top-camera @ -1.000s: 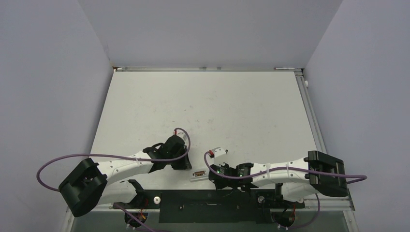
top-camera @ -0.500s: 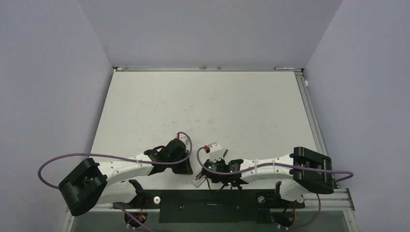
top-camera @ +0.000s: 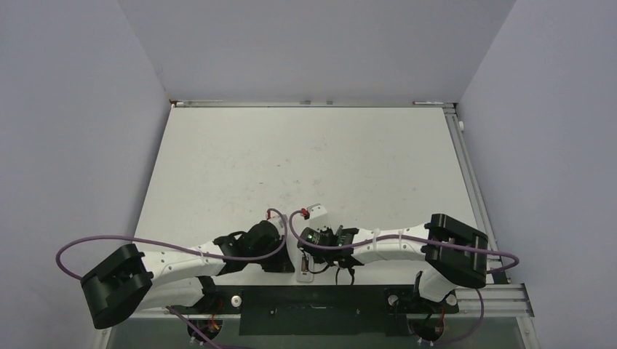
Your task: Load the batteries into the remote control
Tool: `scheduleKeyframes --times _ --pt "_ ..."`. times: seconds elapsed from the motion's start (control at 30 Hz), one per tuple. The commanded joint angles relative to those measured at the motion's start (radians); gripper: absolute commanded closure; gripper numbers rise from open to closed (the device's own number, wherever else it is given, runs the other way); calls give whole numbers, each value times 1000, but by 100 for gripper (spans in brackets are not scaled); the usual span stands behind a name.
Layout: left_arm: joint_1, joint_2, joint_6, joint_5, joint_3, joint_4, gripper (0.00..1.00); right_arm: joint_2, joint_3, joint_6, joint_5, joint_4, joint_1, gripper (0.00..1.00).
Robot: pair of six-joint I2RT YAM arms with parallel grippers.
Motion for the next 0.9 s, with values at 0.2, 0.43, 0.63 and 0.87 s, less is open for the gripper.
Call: scheduleKeyframes --times 0.2,0.43,0.63,0.87 --pt "-77 46 -74 -29 2 108 100 0 77 -38 20 -25 -17 88" --pt "-77 19 -72 -69 6 59 100 -81 84 -9 50 -85 9 68" --pt "-77 -50 -74 -112 2 -12 100 -106 78 34 36 -83 57 66" --pt "-74 -152 -80 -155 -9 -76 100 -93 72 69 37 -81 96 65"
